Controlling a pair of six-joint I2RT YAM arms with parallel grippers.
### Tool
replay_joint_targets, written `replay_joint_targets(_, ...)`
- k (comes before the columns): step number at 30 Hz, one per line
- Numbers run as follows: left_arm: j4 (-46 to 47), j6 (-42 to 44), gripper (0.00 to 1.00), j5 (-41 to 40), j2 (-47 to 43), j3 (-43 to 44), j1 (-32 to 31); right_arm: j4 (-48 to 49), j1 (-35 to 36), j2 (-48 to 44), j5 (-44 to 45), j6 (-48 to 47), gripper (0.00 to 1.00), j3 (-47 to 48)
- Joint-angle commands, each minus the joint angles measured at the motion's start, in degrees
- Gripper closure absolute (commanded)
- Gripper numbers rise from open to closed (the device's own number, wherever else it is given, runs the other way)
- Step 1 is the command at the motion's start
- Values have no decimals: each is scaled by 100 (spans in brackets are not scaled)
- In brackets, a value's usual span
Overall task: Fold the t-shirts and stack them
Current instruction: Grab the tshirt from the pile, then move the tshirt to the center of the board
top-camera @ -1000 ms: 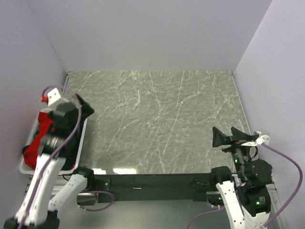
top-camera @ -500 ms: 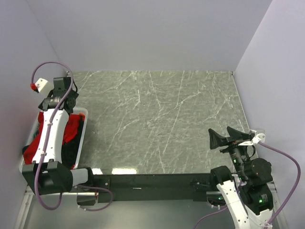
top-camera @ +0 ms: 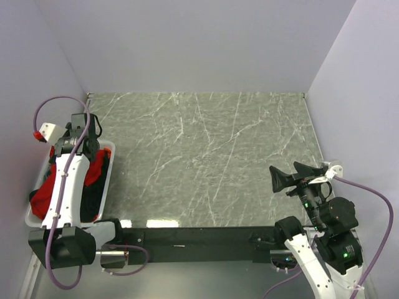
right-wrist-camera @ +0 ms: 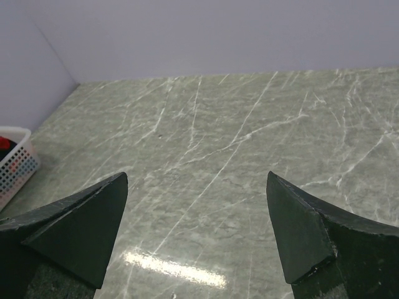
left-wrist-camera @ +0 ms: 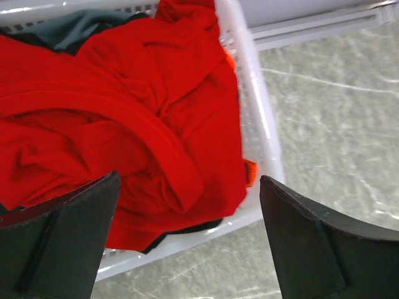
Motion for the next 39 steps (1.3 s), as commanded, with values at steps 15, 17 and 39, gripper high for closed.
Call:
replay_joint_targets(15,602,36,54,-262,596,-592,152,-186,119,512,-244,-186,2,597)
replay_joint_targets(17,628,106,78,-271,526,-610,152,-204,119,547,-235,-169,2,650)
replay_joint_targets(39,1692,2600,99,1881,1842,4344,-3878,157,110,1065,-61,113,2,931)
